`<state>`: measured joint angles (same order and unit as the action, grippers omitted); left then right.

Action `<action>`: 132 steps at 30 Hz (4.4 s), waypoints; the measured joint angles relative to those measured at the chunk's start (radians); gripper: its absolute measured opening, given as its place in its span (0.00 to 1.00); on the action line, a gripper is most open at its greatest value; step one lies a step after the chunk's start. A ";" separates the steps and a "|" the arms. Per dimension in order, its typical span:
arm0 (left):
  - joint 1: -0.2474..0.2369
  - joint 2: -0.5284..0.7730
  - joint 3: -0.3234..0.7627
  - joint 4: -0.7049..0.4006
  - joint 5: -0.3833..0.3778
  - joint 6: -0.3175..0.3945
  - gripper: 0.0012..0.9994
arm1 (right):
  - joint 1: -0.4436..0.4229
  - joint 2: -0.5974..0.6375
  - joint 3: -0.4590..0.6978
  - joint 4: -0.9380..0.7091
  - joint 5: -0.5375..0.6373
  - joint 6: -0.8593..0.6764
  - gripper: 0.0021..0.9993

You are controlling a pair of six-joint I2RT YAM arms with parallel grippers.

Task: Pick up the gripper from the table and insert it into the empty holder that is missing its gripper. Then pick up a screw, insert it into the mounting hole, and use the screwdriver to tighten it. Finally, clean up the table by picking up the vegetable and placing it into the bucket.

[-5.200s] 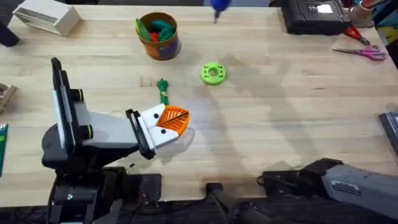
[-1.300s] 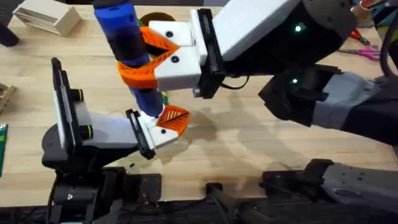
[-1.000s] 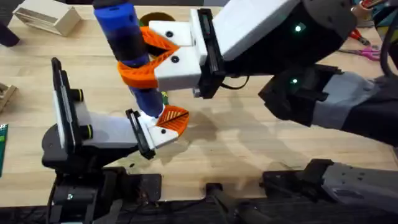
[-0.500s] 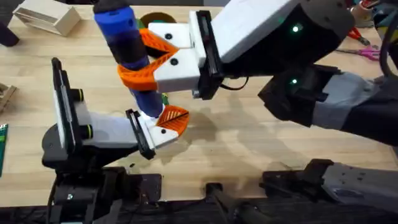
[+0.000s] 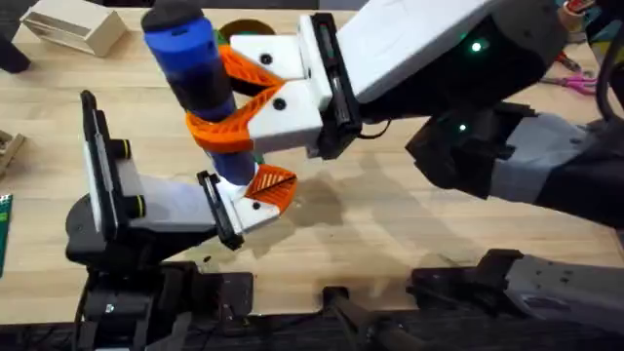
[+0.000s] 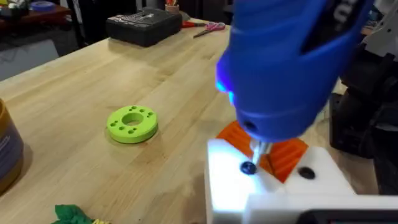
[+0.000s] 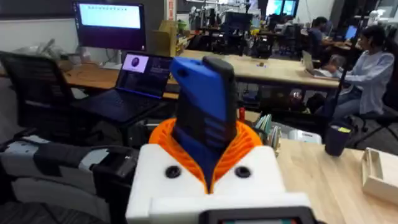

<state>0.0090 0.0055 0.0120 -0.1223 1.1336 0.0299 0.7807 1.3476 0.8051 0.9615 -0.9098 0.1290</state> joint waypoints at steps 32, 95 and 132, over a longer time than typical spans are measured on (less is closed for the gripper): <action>0.000 0.000 0.000 0.000 0.000 0.000 0.01 | 0.000 0.000 0.000 -0.032 0.000 -0.029 0.03; 0.000 0.000 0.000 0.000 0.000 0.000 0.01 | 0.010 0.000 0.000 -0.041 0.007 -0.048 0.03; 0.000 0.000 0.000 0.000 0.000 0.000 0.01 | -0.586 0.003 0.468 -1.676 0.462 -0.839 0.03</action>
<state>0.0090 0.0053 0.0120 -0.1223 1.1334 0.0298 0.1950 1.3510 1.2728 -0.7142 -0.4476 -0.7098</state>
